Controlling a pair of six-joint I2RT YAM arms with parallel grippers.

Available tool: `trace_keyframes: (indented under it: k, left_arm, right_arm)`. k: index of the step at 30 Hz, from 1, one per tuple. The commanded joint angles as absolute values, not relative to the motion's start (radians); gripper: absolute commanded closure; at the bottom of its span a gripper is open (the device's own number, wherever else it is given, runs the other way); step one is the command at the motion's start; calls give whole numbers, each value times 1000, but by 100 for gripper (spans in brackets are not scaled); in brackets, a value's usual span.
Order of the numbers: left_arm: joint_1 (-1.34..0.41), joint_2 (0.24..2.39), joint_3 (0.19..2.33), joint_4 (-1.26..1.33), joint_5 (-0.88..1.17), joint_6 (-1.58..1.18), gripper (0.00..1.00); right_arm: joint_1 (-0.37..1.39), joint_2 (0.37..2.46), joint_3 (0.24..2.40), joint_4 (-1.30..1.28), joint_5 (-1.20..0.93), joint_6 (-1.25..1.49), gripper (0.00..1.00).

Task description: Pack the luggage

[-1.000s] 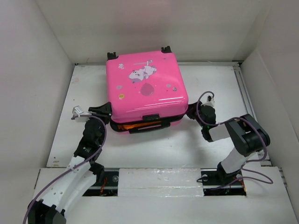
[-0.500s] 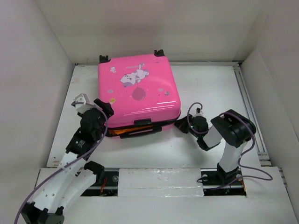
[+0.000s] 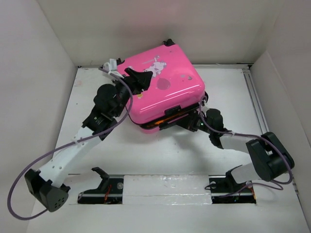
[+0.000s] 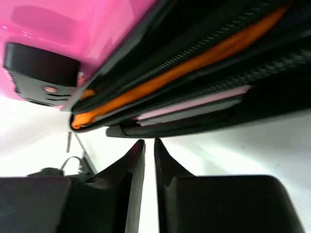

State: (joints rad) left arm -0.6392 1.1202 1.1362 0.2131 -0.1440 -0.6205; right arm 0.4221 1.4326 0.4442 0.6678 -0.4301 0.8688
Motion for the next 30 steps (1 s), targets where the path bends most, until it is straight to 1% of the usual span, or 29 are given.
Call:
trace_keyframes:
  k: [1,2,4,5,6,7,8,9,10,12,13,14,15,16,17,18,19,20,21,22,23,24,26,27,28,30]
  left_arm:
    - [-634,1004,1054,325,-230,-675,42]
    - [-634,968,1034,348,-209,-666,42]
    - [-643,983,1072,336,-138,-631,42]
    - [-666,1044,1112,313,-44,-608,42]
    - [-702,1083,1156,264,-28,-573,43]
    - [-759,1122,1267,235,-53,-522,43]
    - [-828,1167,1334,201,-192,-462,43]
    - [-997,1274,1404,171,-298,-321,43]
    - [-1082,1332,1536,143,-402,-243,43]
    - [-1231,1485,1653,115,-573,-151,44]
    - [-1255,1517,1687,115,-583,-132,45]
    - [-1268,1537,1687,115,-583,-144,48]
    - [-1269,1537,1652,133,-522,-170,50]
    - [-1269,1537,1596,165,-497,-201,52]
    - [-1269,1525,1460,245,-497,-262,56]
    - [-1269,1513,1395,274,-497,-299,62]
    - [-1269,1493,1337,296,-497,-340,77]
    - [-1269,1480,1280,343,-479,-375,86]
    - [-1259,1471,1178,366,-466,-430,96]
    - [-1259,1460,1134,386,-466,-449,100]
    - [-1259,1460,1100,397,-466,-471,100]
    - [-1259,1460,1051,397,-466,-492,100]
    - [-1259,1460,1010,397,-466,-540,100]
    - [-1259,1460,991,388,-466,-555,100]
    - [-1259,1460,955,388,-482,-574,100]
    - [-1259,1445,913,388,-512,-616,100]
  right_arm:
    - [405,1407,465,580,-411,781,81]
    - [416,1407,447,580,-411,781,81]
    - [430,1407,430,580,-411,772,80]
    - [430,1407,414,580,-420,772,80]
    - [430,1391,414,580,-420,761,80]
    - [430,1364,414,566,-432,749,80]
    - [430,1342,414,534,-442,749,80]
    - [430,1318,414,513,-442,736,80]
    - [417,1249,426,480,-442,727,81]
    - [408,1160,446,335,-373,681,84]
    - [408,1116,455,286,-323,661,91]
    - [393,1030,456,215,-278,646,95]
    - [373,996,456,192,-218,632,99]
    - [309,970,456,181,-218,632,100]
    - [267,951,456,181,-218,632,100]
    - [227,951,456,181,-218,620,100]
    - [147,965,456,181,-228,620,100]
    - [106,988,494,181,-250,611,100]
    - [72,1049,512,181,-265,611,100]
    - [45,1084,531,210,-282,611,100]
    - [-13,1121,573,228,-307,611,100]
    - [-31,1203,600,253,-330,611,100]
    - [-51,1293,673,285,-342,611,100]
    - [-51,1337,733,313,-353,611,100]
    - [-51,1435,767,333,-362,600,100]
    - [-16,1535,868,342,-423,578,100]
